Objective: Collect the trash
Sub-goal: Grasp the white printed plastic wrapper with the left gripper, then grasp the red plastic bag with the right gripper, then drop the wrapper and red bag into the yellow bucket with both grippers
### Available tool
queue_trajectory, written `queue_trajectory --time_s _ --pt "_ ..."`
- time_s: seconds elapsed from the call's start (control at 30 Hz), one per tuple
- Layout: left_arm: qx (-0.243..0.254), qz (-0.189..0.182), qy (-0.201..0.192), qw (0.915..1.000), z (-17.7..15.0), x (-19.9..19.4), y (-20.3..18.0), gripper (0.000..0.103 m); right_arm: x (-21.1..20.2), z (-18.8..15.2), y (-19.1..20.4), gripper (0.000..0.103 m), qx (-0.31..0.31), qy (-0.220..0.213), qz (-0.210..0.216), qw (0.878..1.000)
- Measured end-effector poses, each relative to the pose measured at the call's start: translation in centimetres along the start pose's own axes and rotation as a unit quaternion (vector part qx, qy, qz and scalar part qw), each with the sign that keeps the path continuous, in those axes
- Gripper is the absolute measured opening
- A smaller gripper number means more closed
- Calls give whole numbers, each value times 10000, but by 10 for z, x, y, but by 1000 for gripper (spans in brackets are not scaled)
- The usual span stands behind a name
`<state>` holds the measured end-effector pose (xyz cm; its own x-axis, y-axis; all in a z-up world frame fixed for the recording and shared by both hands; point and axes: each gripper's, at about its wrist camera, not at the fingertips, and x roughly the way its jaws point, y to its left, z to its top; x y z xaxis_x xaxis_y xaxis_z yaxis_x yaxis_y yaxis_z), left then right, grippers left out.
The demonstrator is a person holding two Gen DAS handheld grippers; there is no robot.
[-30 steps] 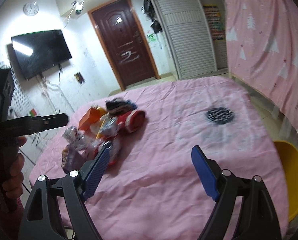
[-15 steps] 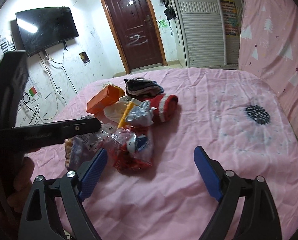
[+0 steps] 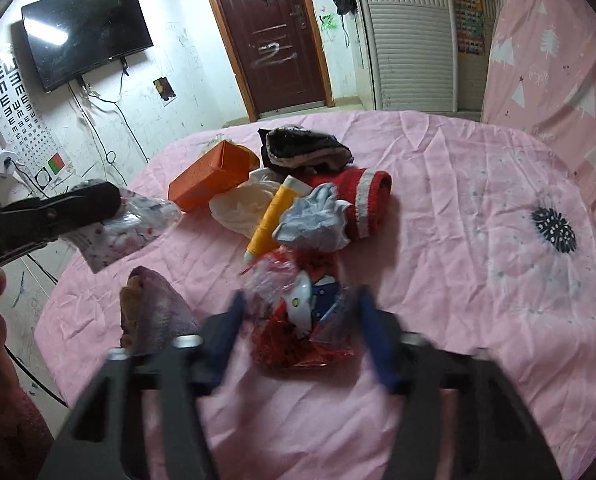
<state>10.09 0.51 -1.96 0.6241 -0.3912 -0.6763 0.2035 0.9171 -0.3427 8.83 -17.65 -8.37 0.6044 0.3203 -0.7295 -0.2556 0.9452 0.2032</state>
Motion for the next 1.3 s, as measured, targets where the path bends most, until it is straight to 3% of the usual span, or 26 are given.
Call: queue_trajectory --time_s 0.33,0.6,0.9,1.3 --pt "86 34 -168 9998 2 -15 -10 21 -41 -7 4 33 -99 -552 220 9982" --pt "341 66 -228 9991 2 -22 -39 21 -76 -6 -12 33 64 -937 264 9952" --pt "781 19 -171 9968 1 -17 -91 21 -114 -16 -57 34 478 -1348 156 9896" --pt "1405 -221 142 9897 -5 16 -189 21 -174 -51 -158 34 1217 -1967 -500 9716"
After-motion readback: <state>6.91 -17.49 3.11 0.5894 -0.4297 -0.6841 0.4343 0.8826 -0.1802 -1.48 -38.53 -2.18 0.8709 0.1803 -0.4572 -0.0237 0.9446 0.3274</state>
